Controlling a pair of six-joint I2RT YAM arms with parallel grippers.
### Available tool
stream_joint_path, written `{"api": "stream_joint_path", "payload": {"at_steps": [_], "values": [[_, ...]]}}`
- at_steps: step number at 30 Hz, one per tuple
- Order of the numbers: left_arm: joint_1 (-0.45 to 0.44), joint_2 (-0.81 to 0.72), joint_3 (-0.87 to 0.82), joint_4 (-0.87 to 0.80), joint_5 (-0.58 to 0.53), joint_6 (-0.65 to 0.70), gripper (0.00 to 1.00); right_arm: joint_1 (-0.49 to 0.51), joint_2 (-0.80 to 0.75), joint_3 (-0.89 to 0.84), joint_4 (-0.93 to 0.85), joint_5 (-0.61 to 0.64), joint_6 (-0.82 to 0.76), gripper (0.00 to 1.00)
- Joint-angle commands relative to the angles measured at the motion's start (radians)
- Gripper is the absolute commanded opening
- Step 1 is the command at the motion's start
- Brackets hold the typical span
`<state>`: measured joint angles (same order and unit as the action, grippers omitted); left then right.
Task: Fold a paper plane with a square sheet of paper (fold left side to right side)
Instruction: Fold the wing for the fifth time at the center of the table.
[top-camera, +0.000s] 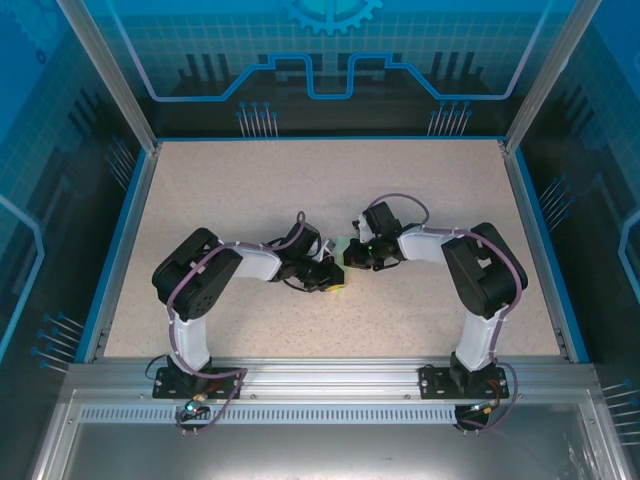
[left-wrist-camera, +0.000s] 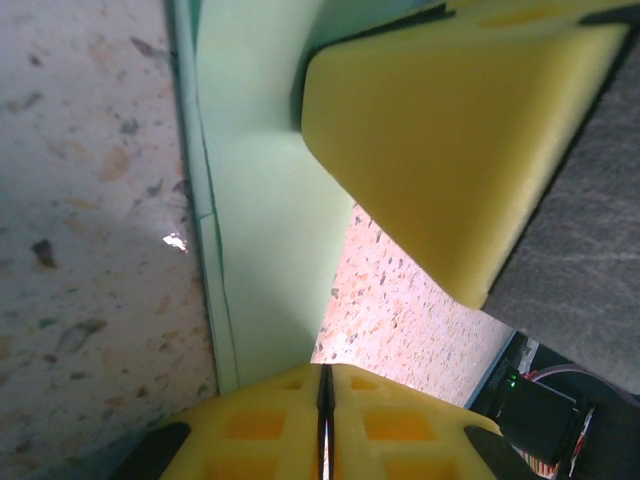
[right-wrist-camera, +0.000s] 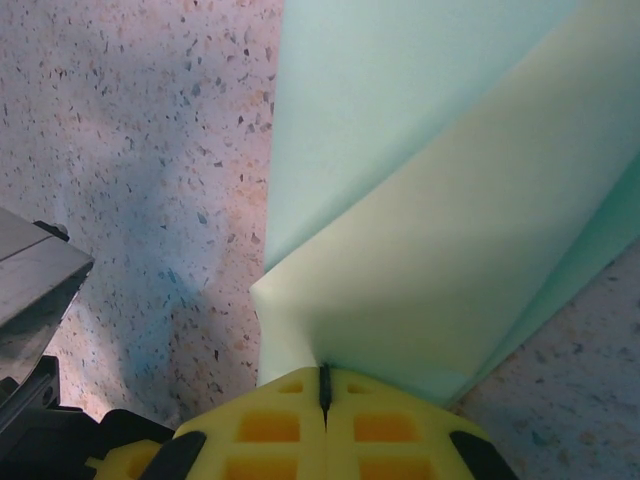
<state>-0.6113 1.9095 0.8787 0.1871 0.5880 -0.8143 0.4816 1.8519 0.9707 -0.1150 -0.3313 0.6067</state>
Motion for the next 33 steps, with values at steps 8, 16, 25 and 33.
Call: {"api": "stream_joint_path", "payload": {"at_steps": [8, 16, 25, 33], "values": [[-0.007, 0.049, -0.032, -0.084, -0.023, -0.013, 0.11, -0.069, 0.049, 0.043, -0.014, 0.062, -0.057, 0.01], [-0.006, 0.053, -0.027, -0.087, -0.022, -0.013, 0.10, -0.134, 0.077, 0.092, -0.030, 0.051, -0.078, 0.01], [-0.006, 0.054, -0.023, -0.089, -0.022, -0.011, 0.10, -0.206, 0.141, 0.180, -0.076, 0.025, -0.097, 0.01], [-0.006, 0.049, -0.024, -0.089, -0.020, -0.011, 0.10, -0.238, 0.170, 0.213, -0.081, -0.033, -0.097, 0.01]]}}
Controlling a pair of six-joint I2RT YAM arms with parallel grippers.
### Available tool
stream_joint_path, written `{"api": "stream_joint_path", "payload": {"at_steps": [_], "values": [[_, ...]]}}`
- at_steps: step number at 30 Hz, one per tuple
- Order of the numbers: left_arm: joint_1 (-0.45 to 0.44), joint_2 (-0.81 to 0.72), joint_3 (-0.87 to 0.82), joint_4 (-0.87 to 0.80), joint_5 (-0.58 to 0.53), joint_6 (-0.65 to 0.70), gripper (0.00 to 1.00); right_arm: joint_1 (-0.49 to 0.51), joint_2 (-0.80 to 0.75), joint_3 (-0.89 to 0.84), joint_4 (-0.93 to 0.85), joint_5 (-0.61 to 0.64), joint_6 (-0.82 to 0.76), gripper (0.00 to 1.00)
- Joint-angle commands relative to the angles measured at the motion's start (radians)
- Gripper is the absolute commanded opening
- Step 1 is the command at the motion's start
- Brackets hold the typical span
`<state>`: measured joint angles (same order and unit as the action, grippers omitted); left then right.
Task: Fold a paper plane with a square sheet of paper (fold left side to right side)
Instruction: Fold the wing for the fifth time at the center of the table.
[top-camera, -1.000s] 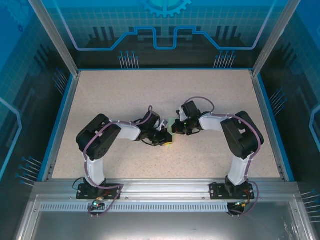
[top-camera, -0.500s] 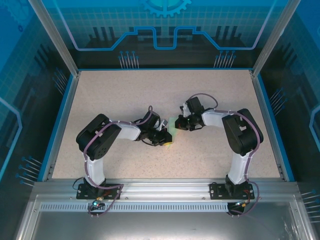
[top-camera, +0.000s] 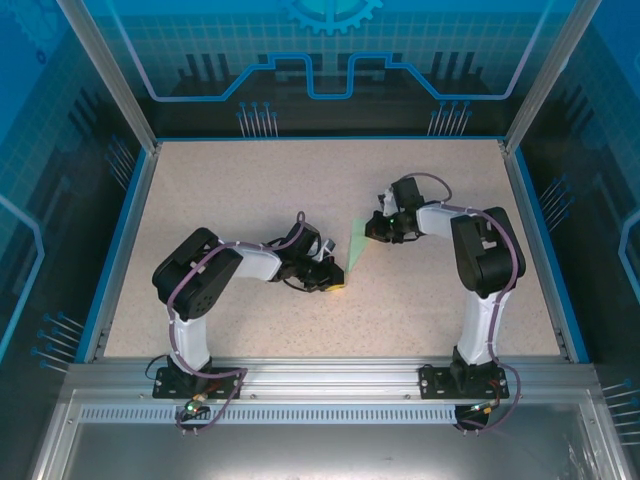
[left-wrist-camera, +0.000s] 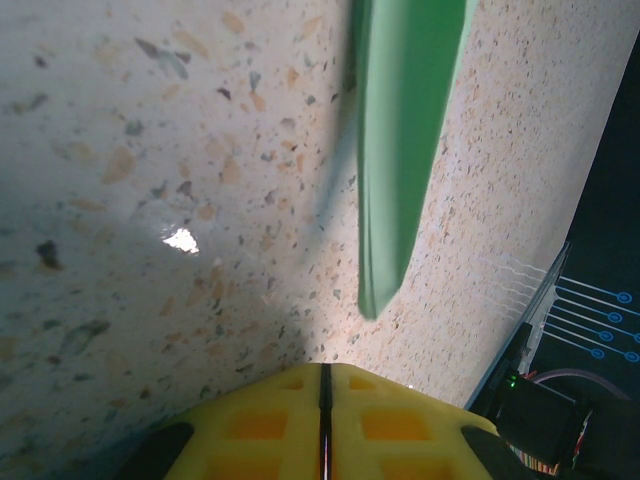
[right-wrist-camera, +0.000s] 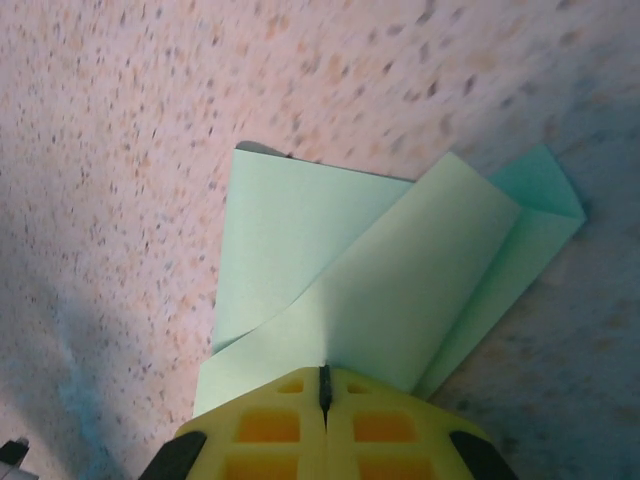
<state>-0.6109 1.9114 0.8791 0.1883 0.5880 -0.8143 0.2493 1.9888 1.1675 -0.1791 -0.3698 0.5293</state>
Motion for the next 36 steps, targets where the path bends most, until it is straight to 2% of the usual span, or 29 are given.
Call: {"api": "stream_joint_path", "payload": {"at_steps": [1, 6, 13, 23, 27, 36], "values": [[-0.006, 0.038, -0.027, -0.084, -0.015, -0.012, 0.10, -0.004, 0.035, 0.018, -0.023, 0.001, -0.021, 0.01], [0.011, -0.083, -0.023, -0.098, -0.004, 0.006, 0.12, 0.017, 0.020, -0.009, -0.051, -0.003, -0.025, 0.01], [0.018, -0.228, 0.043, -0.206, -0.013, 0.070, 0.23, 0.068, -0.030, -0.089, -0.024, -0.003, 0.006, 0.01], [0.017, -0.037, 0.220, -0.258, 0.029, 0.123, 0.26, 0.119, -0.044, -0.107, -0.025, 0.011, 0.031, 0.01], [0.022, 0.029, 0.287, -0.296, 0.002, 0.157, 0.26, 0.123, -0.047, -0.112, -0.023, 0.008, 0.034, 0.01], [0.053, 0.118, 0.308, -0.287, -0.036, 0.150, 0.26, 0.130, -0.050, -0.115, -0.023, 0.005, 0.031, 0.01]]}}
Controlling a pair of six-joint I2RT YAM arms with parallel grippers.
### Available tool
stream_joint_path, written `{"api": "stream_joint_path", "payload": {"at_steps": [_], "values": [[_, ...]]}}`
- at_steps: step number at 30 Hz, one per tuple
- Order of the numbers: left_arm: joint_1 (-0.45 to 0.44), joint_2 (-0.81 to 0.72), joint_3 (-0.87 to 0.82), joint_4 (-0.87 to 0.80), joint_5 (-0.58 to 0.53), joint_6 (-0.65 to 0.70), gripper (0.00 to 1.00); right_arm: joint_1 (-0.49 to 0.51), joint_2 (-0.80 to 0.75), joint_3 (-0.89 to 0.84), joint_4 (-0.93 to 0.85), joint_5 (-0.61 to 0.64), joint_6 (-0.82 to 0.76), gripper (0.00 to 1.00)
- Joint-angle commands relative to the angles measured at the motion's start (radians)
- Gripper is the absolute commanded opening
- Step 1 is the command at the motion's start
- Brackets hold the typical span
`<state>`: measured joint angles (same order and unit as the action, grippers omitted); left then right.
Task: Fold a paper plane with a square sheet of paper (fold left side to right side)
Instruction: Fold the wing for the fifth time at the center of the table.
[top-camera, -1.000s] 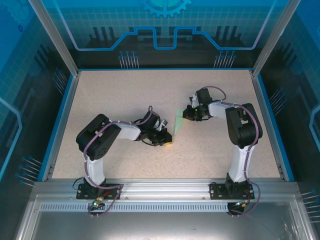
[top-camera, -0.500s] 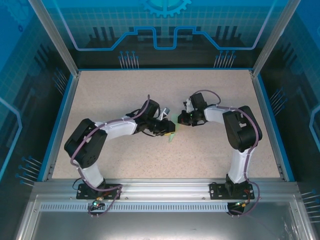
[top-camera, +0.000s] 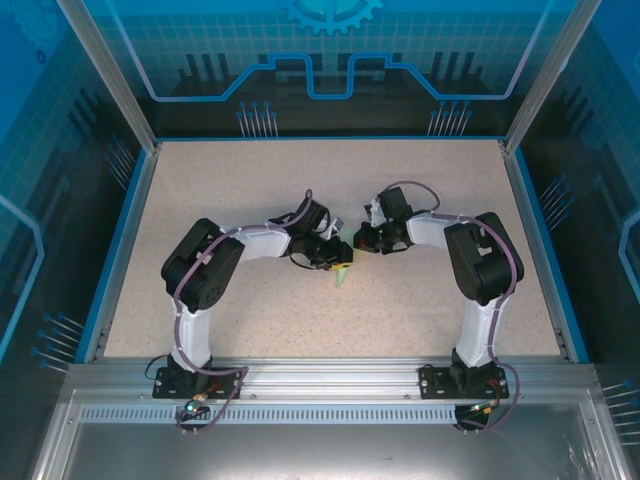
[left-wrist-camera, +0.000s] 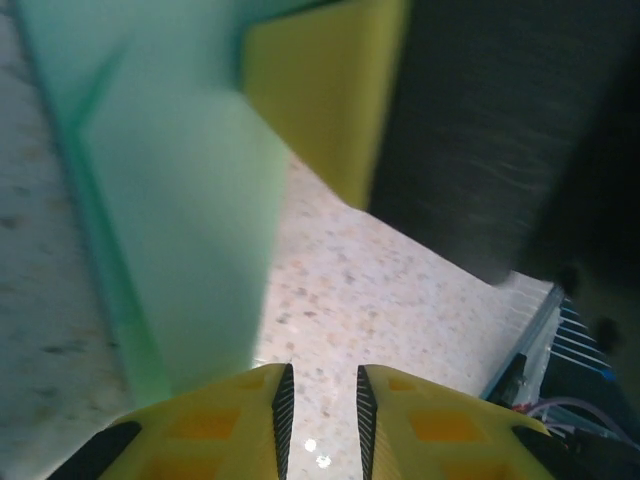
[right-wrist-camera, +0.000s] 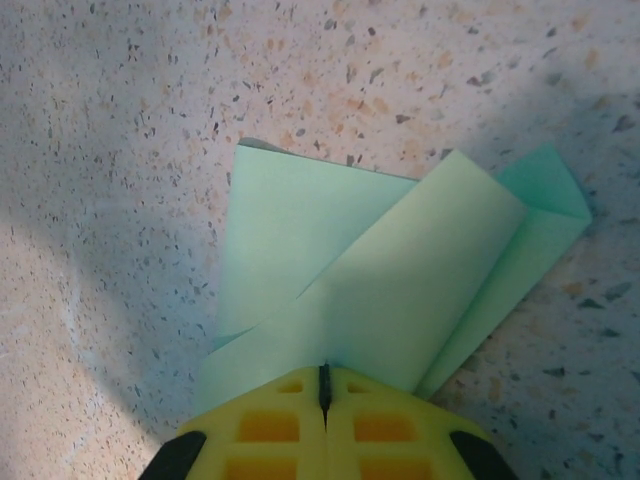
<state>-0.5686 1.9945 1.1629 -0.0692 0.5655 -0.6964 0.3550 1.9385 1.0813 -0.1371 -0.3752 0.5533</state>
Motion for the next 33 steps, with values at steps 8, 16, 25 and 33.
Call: {"api": "stream_joint_path", "payload": {"at_steps": [8, 16, 25, 33], "values": [[0.006, 0.073, 0.003, -0.093, -0.065, 0.042, 0.24, 0.023, -0.011, -0.009, -0.084, 0.023, -0.003, 0.00], [-0.033, 0.078, 0.011, -0.228, -0.176, 0.058, 0.20, 0.016, -0.002, 0.026, -0.107, 0.030, -0.008, 0.00], [-0.044, 0.094, 0.033, -0.293, -0.214, 0.046, 0.09, 0.000, 0.009, 0.067, -0.139, 0.037, -0.024, 0.00], [-0.044, 0.115, 0.048, -0.333, -0.231, 0.040, 0.01, -0.014, 0.029, 0.094, -0.155, 0.036, -0.037, 0.00]]}}
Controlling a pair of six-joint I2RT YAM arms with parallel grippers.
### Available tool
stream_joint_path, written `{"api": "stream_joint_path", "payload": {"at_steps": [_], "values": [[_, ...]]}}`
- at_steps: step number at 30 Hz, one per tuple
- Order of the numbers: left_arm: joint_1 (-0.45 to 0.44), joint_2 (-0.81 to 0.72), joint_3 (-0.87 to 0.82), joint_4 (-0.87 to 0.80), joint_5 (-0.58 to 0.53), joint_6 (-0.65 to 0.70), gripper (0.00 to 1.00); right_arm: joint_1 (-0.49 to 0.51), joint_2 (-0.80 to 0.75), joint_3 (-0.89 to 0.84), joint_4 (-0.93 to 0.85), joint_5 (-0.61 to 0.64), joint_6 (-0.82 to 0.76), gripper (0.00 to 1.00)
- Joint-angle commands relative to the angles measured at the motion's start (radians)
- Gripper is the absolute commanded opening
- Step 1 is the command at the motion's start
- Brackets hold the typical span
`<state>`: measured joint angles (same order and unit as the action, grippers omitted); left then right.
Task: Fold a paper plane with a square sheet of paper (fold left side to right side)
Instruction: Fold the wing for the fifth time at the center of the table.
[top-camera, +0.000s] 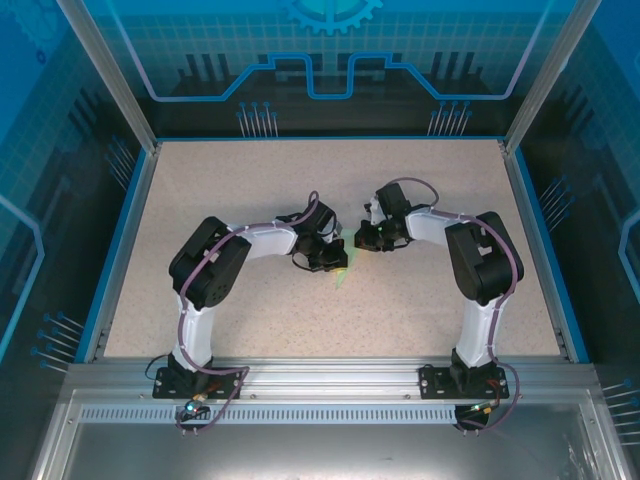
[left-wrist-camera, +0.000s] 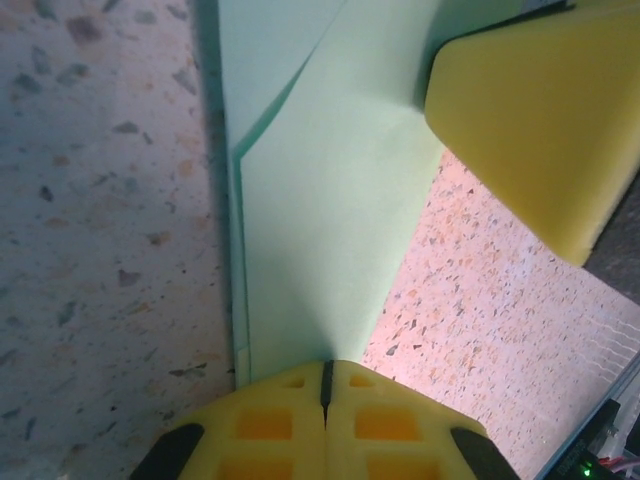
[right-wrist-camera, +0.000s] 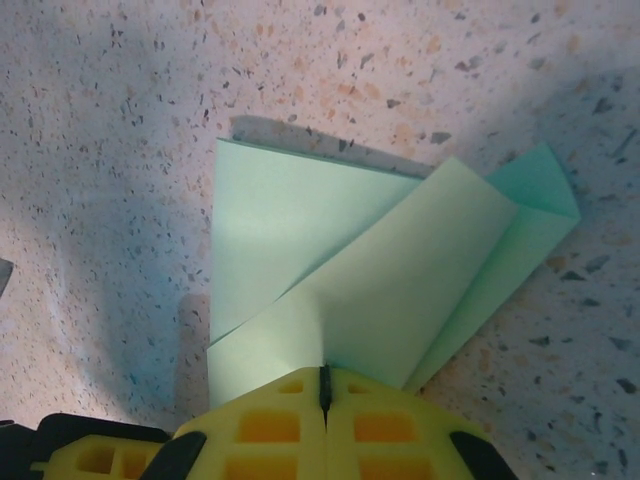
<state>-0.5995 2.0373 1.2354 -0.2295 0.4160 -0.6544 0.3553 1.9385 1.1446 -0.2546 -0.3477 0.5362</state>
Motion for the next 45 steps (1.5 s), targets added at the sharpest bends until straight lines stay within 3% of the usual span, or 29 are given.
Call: {"api": "stream_joint_path", "payload": {"at_steps": [1, 39, 45], "values": [[-0.013, 0.077, -0.022, -0.178, -0.081, -0.002, 0.01, -0.017, 0.033, 0.036, -0.041, 0.009, -0.024, 0.00], [-0.013, 0.083, -0.020, -0.181, -0.071, -0.001, 0.00, -0.180, 0.183, 0.265, -0.185, 0.054, -0.096, 0.00], [-0.013, 0.075, -0.025, -0.164, -0.059, -0.006, 0.00, -0.198, 0.137, 0.273, -0.188, 0.027, -0.106, 0.00]]}}
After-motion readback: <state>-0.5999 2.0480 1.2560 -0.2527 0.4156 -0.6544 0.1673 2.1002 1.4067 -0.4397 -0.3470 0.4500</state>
